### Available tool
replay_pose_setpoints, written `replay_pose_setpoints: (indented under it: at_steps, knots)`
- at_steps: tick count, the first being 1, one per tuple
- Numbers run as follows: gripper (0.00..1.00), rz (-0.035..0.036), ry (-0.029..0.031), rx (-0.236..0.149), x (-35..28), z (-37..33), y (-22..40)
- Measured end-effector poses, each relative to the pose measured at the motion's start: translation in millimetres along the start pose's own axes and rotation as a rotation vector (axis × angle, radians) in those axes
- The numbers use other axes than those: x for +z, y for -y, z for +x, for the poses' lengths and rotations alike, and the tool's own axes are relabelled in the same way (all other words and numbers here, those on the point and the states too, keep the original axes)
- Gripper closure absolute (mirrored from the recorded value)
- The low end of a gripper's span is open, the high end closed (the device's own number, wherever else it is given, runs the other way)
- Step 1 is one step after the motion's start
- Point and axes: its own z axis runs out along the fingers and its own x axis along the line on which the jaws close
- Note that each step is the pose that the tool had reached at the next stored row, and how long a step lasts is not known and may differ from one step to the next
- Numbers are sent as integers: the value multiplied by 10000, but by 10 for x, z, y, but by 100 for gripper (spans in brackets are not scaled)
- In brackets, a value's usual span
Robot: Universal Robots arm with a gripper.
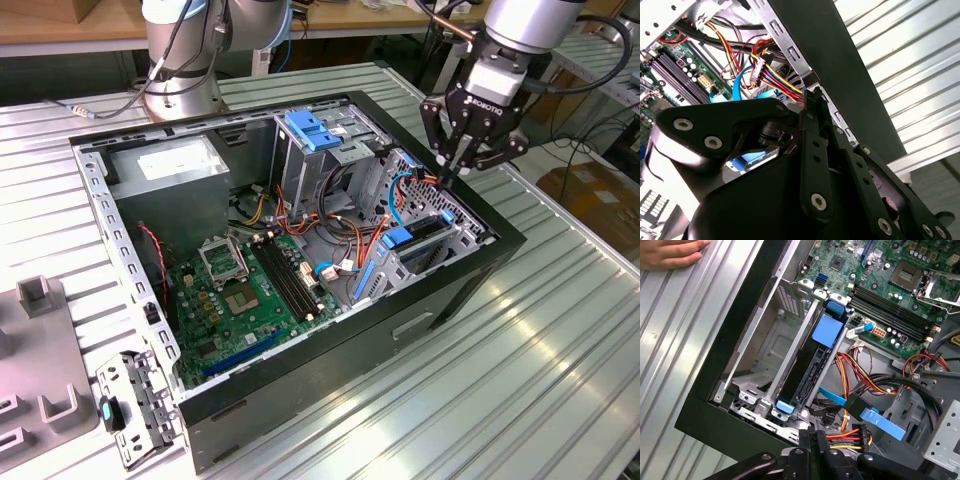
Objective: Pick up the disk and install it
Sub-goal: 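Insert the first disk wire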
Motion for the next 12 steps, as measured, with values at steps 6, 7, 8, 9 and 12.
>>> replay_pose_setpoints:
  at_steps: [6, 7, 8, 9, 12]
  knots:
    - [83, -23, 4, 468, -1, -1, -1]
    - [83, -24, 3, 471, -1, -1, -1]
    - [83, -24, 4, 474, -1, -1, -1]
    - [83, -24, 4, 477, 0, -1, -1]
    - [83, -41, 8, 838, 0, -1, -1]
